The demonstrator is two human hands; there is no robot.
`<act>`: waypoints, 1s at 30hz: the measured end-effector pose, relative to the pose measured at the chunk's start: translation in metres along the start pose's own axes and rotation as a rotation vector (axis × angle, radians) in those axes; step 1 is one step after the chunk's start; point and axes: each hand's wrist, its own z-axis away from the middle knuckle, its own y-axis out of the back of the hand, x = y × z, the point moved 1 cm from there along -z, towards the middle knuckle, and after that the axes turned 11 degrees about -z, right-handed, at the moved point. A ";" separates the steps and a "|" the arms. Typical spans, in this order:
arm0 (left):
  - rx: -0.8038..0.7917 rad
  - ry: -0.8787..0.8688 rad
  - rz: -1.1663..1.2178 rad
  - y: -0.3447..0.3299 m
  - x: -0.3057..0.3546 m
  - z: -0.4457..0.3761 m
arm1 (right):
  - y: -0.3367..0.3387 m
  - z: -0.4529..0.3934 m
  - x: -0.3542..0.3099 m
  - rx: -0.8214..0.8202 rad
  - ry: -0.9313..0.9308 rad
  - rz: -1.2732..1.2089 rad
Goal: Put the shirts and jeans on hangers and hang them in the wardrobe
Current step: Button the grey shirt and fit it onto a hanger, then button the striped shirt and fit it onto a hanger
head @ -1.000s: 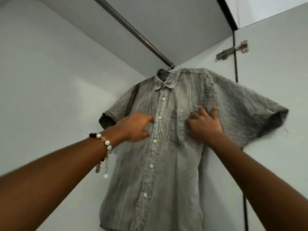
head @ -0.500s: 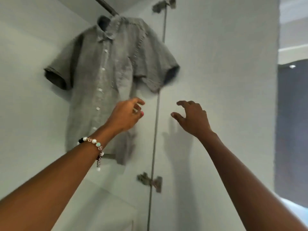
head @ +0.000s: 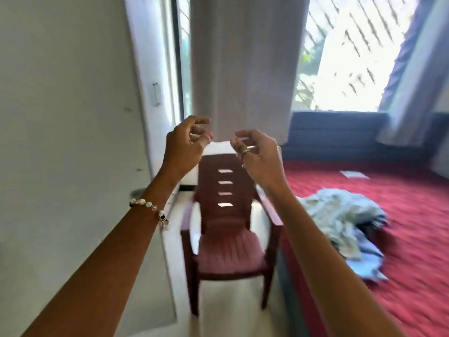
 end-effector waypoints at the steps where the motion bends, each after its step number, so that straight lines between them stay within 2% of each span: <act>1: -0.044 0.010 0.034 -0.037 0.006 0.009 | 0.029 0.009 0.019 0.037 -0.040 0.014; 7: -0.352 0.050 0.162 -0.221 0.024 0.050 | 0.165 0.047 0.122 0.237 -0.280 0.091; 15: -0.692 0.073 0.236 -0.421 -0.002 0.055 | 0.272 0.057 0.255 0.465 -0.543 0.121; 22: -0.876 0.130 0.149 -0.567 -0.049 0.016 | 0.335 0.023 0.366 0.665 -0.766 0.141; 30: -0.979 0.253 0.025 -0.679 -0.090 -0.002 | 0.379 -0.001 0.481 0.711 -1.011 0.106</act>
